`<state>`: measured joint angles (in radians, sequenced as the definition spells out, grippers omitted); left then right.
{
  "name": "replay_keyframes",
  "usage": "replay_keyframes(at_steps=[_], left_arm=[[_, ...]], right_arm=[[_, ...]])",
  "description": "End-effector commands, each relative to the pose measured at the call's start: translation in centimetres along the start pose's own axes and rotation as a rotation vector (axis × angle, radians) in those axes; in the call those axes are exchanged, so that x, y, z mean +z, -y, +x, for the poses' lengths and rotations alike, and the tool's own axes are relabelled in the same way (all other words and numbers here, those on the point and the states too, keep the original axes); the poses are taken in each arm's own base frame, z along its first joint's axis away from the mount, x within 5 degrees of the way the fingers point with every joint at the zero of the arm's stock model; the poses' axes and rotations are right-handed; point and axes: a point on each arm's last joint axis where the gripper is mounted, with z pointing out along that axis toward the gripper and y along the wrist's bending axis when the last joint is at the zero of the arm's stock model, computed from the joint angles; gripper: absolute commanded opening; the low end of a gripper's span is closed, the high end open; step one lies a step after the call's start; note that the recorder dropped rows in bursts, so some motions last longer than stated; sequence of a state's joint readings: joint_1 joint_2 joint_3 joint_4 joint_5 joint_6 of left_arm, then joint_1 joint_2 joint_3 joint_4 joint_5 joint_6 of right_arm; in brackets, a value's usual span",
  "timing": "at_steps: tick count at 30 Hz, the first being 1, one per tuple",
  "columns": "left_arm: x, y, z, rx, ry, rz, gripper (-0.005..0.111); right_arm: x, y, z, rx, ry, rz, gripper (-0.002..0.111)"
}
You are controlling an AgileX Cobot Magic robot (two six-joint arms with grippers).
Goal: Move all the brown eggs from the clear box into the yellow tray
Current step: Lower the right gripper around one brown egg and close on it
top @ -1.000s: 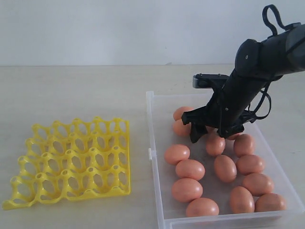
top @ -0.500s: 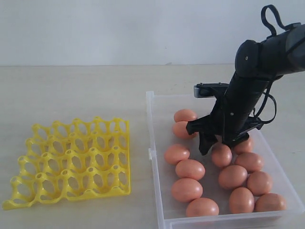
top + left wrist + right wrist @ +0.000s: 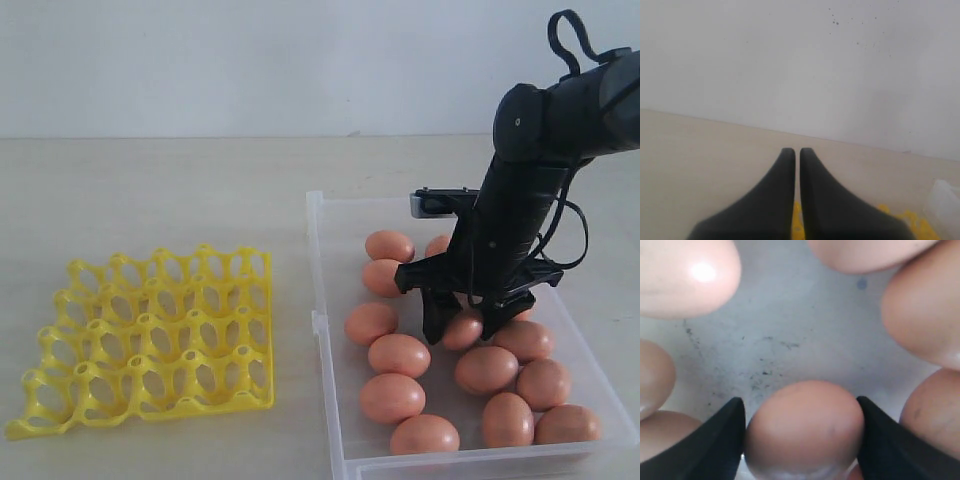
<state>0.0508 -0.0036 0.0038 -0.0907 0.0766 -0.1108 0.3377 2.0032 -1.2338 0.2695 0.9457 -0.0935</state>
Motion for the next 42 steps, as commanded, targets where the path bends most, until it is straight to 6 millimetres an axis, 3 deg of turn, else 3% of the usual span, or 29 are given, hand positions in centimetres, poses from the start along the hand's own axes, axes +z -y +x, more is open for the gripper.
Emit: replay_keyframes(at_steps=[1, 8, 9, 14, 20, 24, 42], left_arm=[[0.0, 0.1, -0.2, -0.002, 0.008, 0.007, 0.004], [0.0, 0.1, -0.2, -0.002, 0.008, 0.007, 0.004], [0.0, 0.1, -0.2, -0.002, 0.008, 0.007, 0.004], [0.0, 0.1, -0.2, -0.002, 0.008, 0.007, 0.004], [0.0, 0.1, -0.2, -0.002, 0.008, 0.007, 0.004], [0.0, 0.1, -0.2, -0.002, 0.008, 0.007, 0.004], [0.0, 0.1, -0.2, -0.002, 0.008, 0.007, 0.004]], right_arm=[[-0.1, 0.1, 0.1, 0.010, -0.001, 0.007, 0.049], [-0.1, 0.1, -0.2, -0.004, 0.031, 0.006, 0.001], [-0.1, 0.1, -0.4, -0.015, 0.049, 0.007, 0.000], [-0.2, 0.1, -0.8, -0.044, 0.096, 0.009, 0.009], [-0.2, 0.2, -1.2, -0.047, 0.137, 0.015, 0.040], [-0.2, 0.2, -1.5, -0.053, 0.165, 0.019, 0.054], [-0.2, 0.2, -1.3, -0.035, 0.144, 0.020, 0.054]])
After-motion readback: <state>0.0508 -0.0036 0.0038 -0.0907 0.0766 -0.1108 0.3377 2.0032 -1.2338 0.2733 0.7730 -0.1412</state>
